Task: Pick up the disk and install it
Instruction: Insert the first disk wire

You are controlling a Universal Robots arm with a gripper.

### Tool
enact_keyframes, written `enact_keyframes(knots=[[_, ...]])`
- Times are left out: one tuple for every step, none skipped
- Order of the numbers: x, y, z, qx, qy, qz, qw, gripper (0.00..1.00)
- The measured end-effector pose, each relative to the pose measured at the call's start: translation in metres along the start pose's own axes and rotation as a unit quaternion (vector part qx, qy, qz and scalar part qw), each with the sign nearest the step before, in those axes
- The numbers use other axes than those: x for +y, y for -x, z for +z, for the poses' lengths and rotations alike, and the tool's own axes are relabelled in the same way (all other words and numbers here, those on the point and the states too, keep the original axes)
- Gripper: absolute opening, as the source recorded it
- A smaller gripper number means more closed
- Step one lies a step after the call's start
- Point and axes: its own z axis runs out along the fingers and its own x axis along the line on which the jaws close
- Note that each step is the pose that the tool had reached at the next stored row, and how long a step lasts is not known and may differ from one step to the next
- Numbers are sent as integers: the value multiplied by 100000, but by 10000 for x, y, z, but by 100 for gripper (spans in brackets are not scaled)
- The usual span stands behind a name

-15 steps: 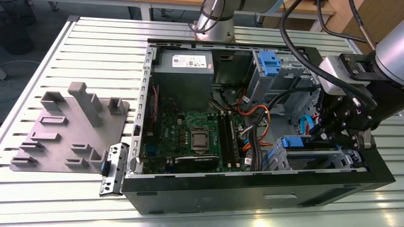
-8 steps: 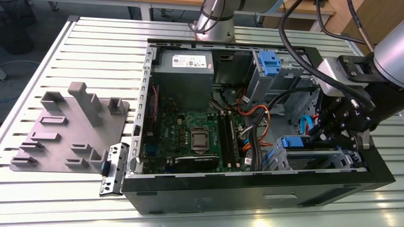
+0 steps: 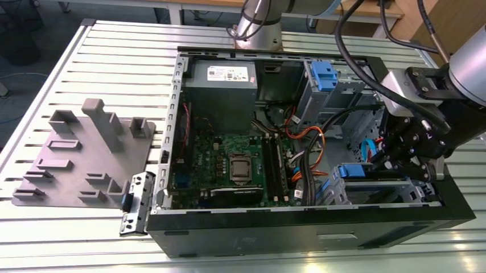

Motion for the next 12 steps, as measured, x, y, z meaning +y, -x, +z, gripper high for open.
enact_keyframes(knots=[[0, 0, 0, 1, -1, -2, 100000, 16], [0, 0, 0, 7, 0, -4, 100000, 16], [0, 0, 0, 5, 1, -1, 100000, 16], [0, 0, 1, 1, 1, -1, 100000, 16], [0, 0, 2, -2, 2, -1, 100000, 16], [0, 0, 2, -2, 1, -2, 100000, 16], [0, 0, 2, 0, 1, -3, 100000, 16], [0, 0, 3, -18, 0, -3, 100000, 16], [0, 0, 4, -16, -2, -4, 100000, 17], [0, 0, 4, -21, 0, -2, 100000, 23], [0, 0, 4, -18, 1, -2, 100000, 23], [0, 0, 4, -12, 0, -1, 100000, 23]])
